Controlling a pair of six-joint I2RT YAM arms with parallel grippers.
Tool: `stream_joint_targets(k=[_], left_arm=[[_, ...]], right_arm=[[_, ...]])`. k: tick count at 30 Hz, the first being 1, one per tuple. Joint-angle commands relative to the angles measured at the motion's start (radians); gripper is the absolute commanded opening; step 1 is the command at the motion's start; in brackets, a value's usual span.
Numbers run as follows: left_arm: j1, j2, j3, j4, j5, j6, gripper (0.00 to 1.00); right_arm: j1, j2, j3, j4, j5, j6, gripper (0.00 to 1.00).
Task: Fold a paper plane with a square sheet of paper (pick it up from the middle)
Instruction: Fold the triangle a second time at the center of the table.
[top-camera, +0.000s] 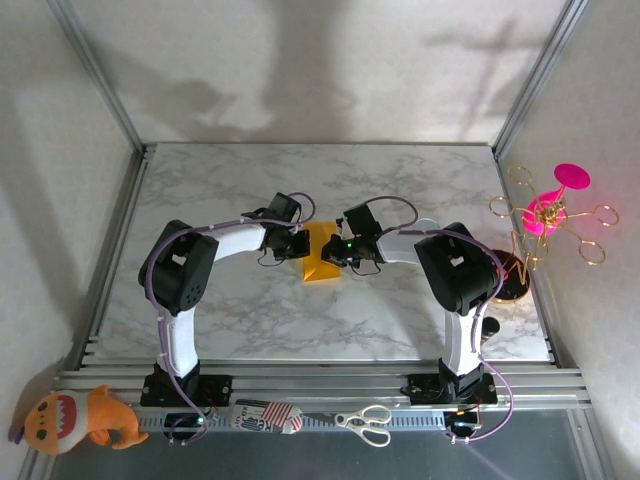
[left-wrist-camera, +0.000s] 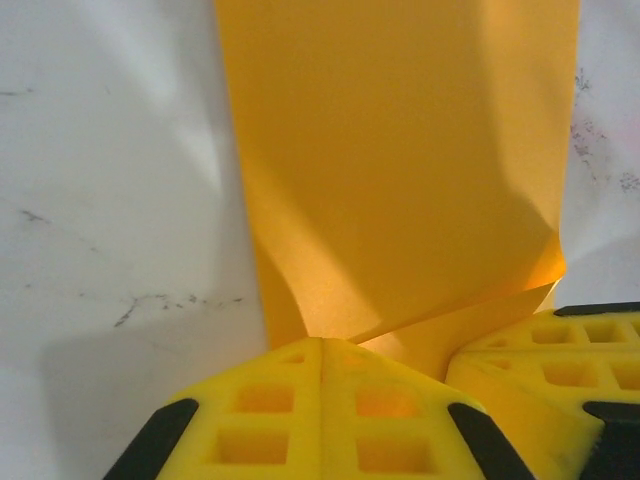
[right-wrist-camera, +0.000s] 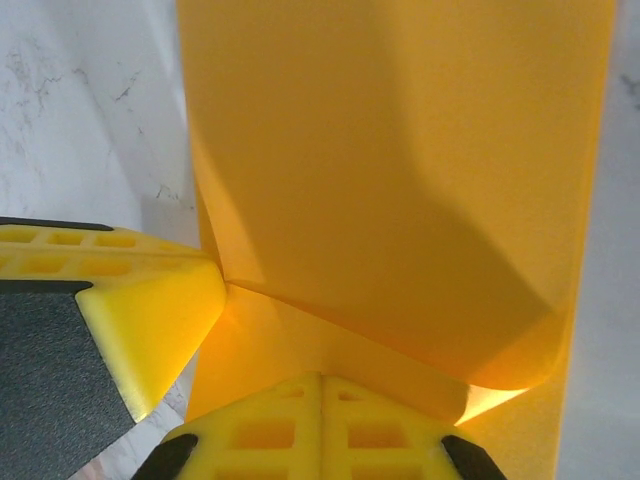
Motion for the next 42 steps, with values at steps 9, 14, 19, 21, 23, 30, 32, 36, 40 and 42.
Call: stream_joint_targets(k=[9,14,19,21,23,30,32,36,40,42], left_arm=[[-0.039,-0.202,-0.111,0.048,-0.017,-0.204,0.2],[-0.07,-0.241,-0.204,0.121,0.035,-0.283,0.16],[-0.1,-0.202,-0.204,0.151,0.058,-0.298,0.11],[-0.103,-0.183,-0.194,0.152,0.056,-0.296,0.11],[-0.103,-0.166,-0.185,0.152,0.051,-0.294,0.1],[-0.105,-0.115,-0.147,0.132,0.028,-0.265,0.1],[-0.105,-0.11,-0.149,0.128,0.029,-0.26,0.1],[-0.105,-0.103,-0.166,0.114,0.029,-0.24,0.09],[-0.105,-0.093,-0.176,0.099,0.032,-0.218,0.08],[-0.105,-0.091,-0.179,0.095,0.033,-0.211,0.08]], right_arm=[[0.01,0.063,0.002,-0.163,0.117,0.031,0.0],[0.011,0.079,0.024,-0.215,0.137,0.032,0.0],[0.013,0.091,0.037,-0.234,0.136,0.029,0.0],[0.014,0.093,0.037,-0.237,0.137,0.029,0.0],[0.015,0.095,0.04,-0.237,0.136,0.027,0.0],[0.014,0.095,0.039,-0.243,0.136,0.027,0.0],[0.015,0.096,0.039,-0.243,0.136,0.027,0.0],[0.014,0.098,0.041,-0.246,0.134,0.026,0.0],[0.014,0.103,0.042,-0.252,0.134,0.024,0.0],[0.015,0.105,0.044,-0.256,0.134,0.023,0.0]])
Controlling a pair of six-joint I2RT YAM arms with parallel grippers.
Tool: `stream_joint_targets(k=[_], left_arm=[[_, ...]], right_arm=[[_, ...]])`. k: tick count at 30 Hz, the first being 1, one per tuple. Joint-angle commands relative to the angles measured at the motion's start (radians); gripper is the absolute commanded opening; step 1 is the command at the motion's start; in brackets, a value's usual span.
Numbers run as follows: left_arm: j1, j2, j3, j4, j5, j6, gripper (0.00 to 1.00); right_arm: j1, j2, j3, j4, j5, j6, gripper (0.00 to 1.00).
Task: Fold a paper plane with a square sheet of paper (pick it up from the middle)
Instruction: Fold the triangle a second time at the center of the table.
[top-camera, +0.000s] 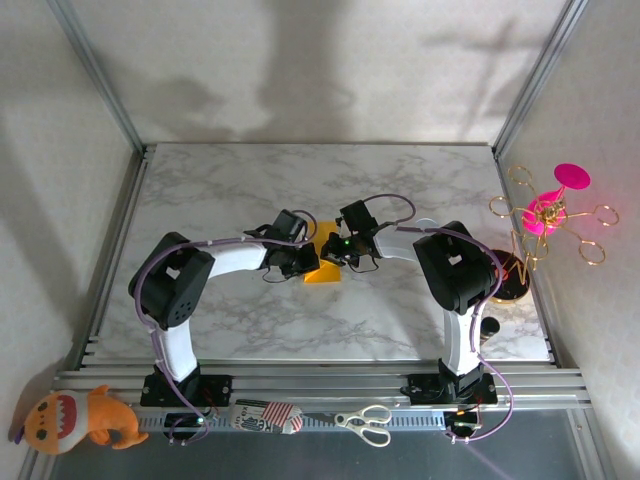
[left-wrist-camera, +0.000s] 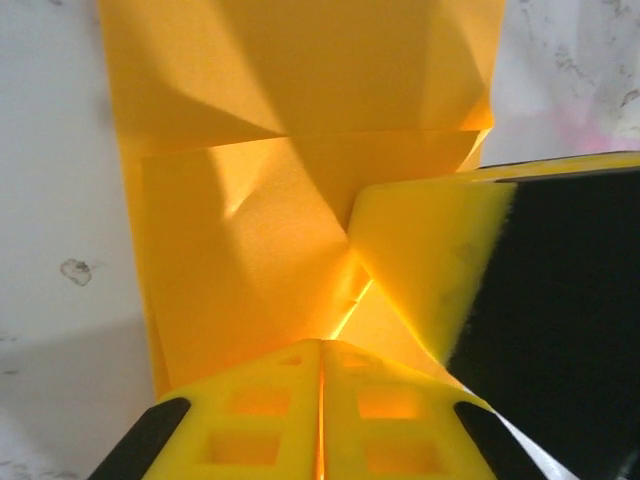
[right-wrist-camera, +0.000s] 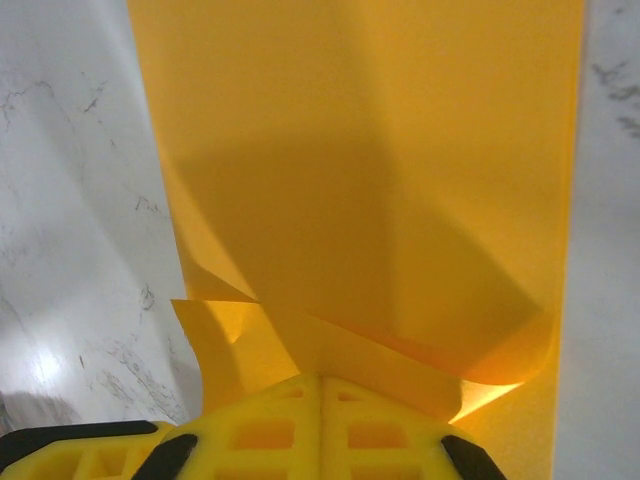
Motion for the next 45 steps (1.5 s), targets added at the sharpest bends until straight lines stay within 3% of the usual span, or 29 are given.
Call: stream_joint_targets(k=[1,12,30,36,40,45], left_arm=[[-0.006,0.017,-0.009,-0.039,-0.009,0.035,0.08],[-0.003,0.025,-0.042,-0.08,-0.025,0.097,0.06],[-0.009,-0.074,-0.094,-0.309,-0.078,0.275,0.06],[-0.008,-0.124,-0.074,-0.391,-0.158,0.301,0.06],[-0.005,-0.193,-0.023,-0.355,-0.169,0.253,0.06],[-0.011,-0.213,-0.013,-0.175,-0.105,0.141,0.06]], right_arm=[[0.008,0.086,-0.026,-0.134,0.102,-0.008,0.0],[0.008,0.091,-0.022,-0.148,0.111,-0.006,0.0],[0.006,0.102,-0.012,-0.165,0.117,-0.007,0.0],[0.006,0.105,-0.006,-0.166,0.115,-0.007,0.0],[0.006,0.107,-0.004,-0.167,0.117,-0.007,0.0],[0.006,0.112,-0.001,-0.173,0.121,-0.002,0.0]])
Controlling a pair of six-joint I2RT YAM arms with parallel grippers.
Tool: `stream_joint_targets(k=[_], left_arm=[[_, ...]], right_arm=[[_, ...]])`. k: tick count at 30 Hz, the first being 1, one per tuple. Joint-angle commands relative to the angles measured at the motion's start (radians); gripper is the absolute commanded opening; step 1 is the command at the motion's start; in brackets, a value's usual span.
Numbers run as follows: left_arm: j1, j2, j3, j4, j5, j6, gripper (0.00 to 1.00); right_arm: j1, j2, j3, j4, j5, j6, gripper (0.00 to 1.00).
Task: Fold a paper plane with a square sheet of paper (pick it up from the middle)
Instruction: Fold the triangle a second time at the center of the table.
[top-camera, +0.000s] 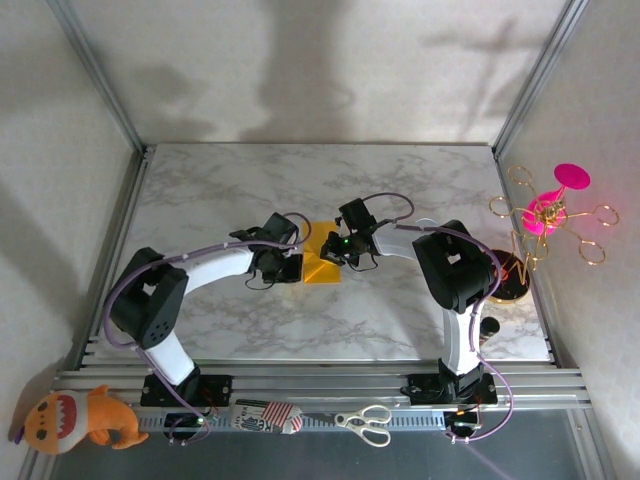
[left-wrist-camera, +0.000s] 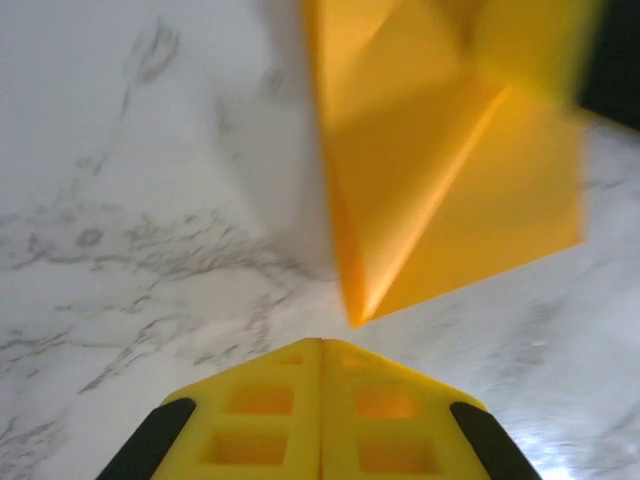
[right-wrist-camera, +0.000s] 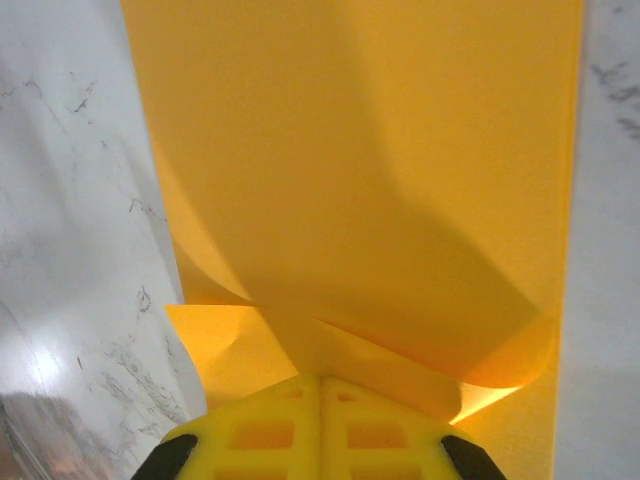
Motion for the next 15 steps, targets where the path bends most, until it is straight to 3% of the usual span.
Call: stream_joint_targets(k=[1,15], left_arm=[[-0.012,-0.013,0.023,0.12,0.036,-0.098,0.06],[-0.029,0.153,0.012,0.242,0.1,-0.156,0.05]], right_arm=[[0.006,0.099,-0.033,-0.127,0.123,0.001,0.0],[0.004,0.111,-0.035,-0.138,0.125,0.026,0.0]])
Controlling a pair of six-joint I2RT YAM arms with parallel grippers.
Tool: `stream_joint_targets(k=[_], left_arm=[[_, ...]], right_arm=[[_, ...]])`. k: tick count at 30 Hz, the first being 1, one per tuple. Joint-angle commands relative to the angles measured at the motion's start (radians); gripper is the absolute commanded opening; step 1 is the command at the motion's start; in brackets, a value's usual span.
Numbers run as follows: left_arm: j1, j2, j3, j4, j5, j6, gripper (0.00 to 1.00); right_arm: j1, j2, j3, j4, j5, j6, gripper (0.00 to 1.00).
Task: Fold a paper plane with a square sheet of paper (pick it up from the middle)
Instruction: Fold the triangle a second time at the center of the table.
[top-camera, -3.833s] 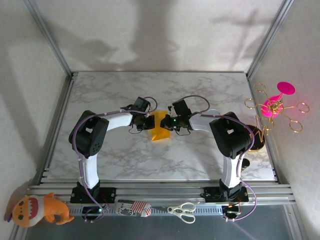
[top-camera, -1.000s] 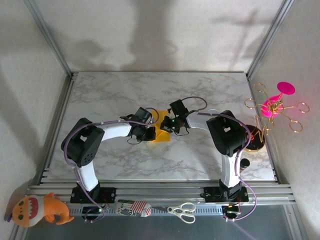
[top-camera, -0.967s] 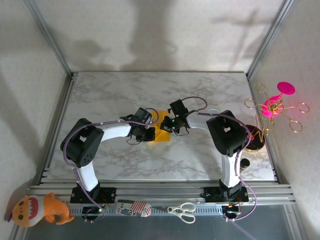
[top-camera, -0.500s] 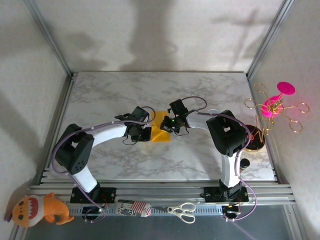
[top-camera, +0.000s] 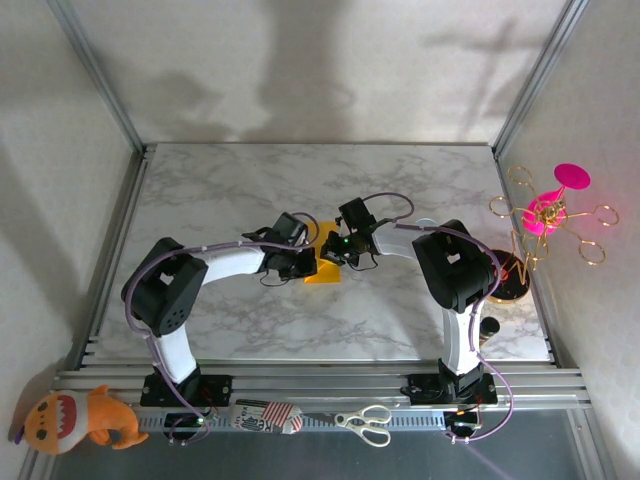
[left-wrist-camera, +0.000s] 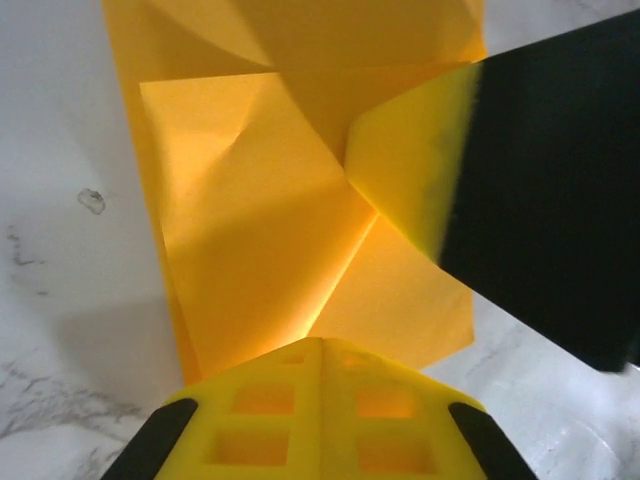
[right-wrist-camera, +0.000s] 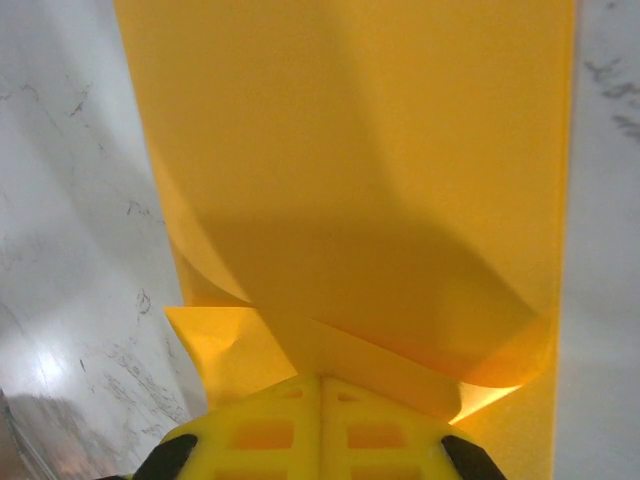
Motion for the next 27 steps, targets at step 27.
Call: stream_joint_targets(k=[27], left_arm=[[0.035,-0.118,-0.06,-0.302,-0.052,0.245,0.0]], right_arm=[[-0.003,0.108,-0.045,-0.139,0.143,0.01,0.0]])
